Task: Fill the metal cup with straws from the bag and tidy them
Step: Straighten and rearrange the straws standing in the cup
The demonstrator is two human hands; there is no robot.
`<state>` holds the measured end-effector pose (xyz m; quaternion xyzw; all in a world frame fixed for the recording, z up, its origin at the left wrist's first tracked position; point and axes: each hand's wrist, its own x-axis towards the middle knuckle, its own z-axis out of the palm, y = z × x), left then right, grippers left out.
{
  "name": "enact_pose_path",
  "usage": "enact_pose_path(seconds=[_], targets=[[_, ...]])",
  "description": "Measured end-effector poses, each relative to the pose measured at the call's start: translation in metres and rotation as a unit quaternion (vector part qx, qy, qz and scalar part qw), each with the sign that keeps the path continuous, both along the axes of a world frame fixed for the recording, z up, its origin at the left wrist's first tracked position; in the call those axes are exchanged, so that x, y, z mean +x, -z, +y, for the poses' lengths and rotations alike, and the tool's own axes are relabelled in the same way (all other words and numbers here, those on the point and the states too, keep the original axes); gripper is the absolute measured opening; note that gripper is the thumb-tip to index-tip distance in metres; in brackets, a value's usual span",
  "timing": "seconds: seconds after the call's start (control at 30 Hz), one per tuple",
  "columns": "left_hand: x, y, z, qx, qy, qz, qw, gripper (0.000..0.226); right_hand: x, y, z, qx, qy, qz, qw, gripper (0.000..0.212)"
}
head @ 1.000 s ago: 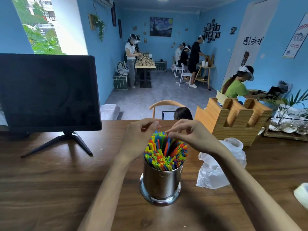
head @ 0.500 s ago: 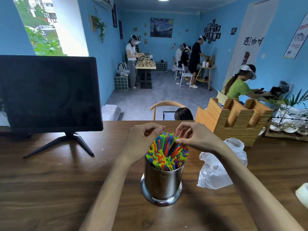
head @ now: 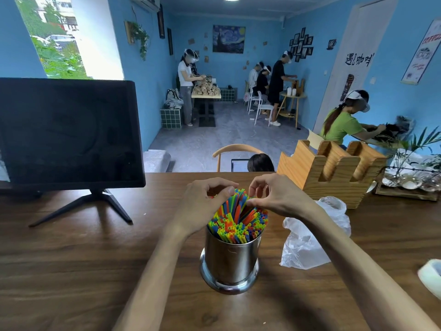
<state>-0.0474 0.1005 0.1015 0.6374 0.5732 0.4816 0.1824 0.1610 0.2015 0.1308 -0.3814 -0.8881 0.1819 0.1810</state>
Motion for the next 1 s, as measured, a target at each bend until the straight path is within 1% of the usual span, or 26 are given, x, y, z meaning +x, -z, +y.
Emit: enact_pose_path(seconds=[0.17,0.33,0.5,0.67,0.8,1.0], targets=[[0.0,0.0,0.0,-0.009,-0.004,0.001,1.0,0.014,-0.003,0.0,0.002,-0.026,-0.01,-0.046,0.999,0.019],[0.0,0.0,-0.001,-0.012,-0.006,-0.016,1.0,0.014,-0.008,0.0,0.004,-0.006,-0.01,-0.059,0.998,0.013],[-0.002,0.001,-0.001,-0.014,-0.005,-0.028,1.0,0.015,-0.012,-0.002,0.003,0.011,-0.008,-0.036,0.999,0.01],[-0.004,0.004,-0.001,-0.012,-0.001,-0.032,0.999,0.014,-0.012,0.001,0.002,0.029,-0.017,-0.004,0.999,0.018],[-0.004,0.005,0.0,-0.007,0.001,-0.028,1.0,0.015,-0.01,0.002,0.0,0.039,-0.035,0.025,0.998,0.014],[-0.004,0.008,0.004,-0.008,-0.004,-0.024,1.0,0.016,-0.008,0.001,-0.001,0.056,-0.048,0.026,0.997,0.013]])
